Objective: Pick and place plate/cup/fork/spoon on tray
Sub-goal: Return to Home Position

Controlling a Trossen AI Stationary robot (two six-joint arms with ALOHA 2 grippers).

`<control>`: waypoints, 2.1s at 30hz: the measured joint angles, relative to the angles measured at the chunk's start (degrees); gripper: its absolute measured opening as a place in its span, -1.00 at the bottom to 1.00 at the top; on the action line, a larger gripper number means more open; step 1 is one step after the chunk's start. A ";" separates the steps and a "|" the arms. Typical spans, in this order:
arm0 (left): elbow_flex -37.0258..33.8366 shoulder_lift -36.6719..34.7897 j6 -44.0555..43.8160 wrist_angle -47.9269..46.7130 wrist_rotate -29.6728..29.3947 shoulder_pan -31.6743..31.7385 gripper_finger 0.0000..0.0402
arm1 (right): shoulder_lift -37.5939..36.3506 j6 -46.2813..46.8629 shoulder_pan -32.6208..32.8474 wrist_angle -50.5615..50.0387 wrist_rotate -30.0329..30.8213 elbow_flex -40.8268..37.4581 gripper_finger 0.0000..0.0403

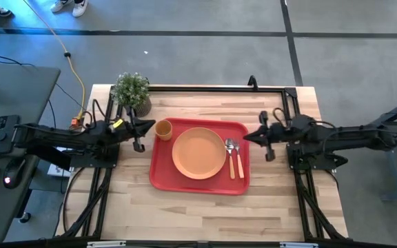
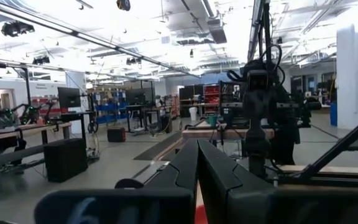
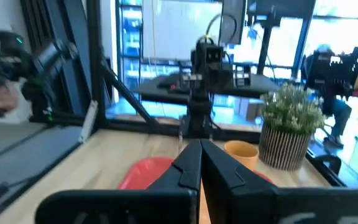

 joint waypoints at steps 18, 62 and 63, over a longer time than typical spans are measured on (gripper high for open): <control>-3.67 -3.29 0.04 -0.30 4.19 2.20 -1.00 | -23.88 2.32 0.68 -0.33 0.58 -19.89 -1.00; -3.58 9.43 2.01 -0.18 -21.81 -16.10 -1.00 | -32.67 11.70 12.87 -14.40 10.90 -19.98 -1.00; -3.58 7.98 2.12 -1.92 -21.54 -16.09 -1.00 | -32.71 11.00 12.98 -13.92 11.56 -20.00 -1.00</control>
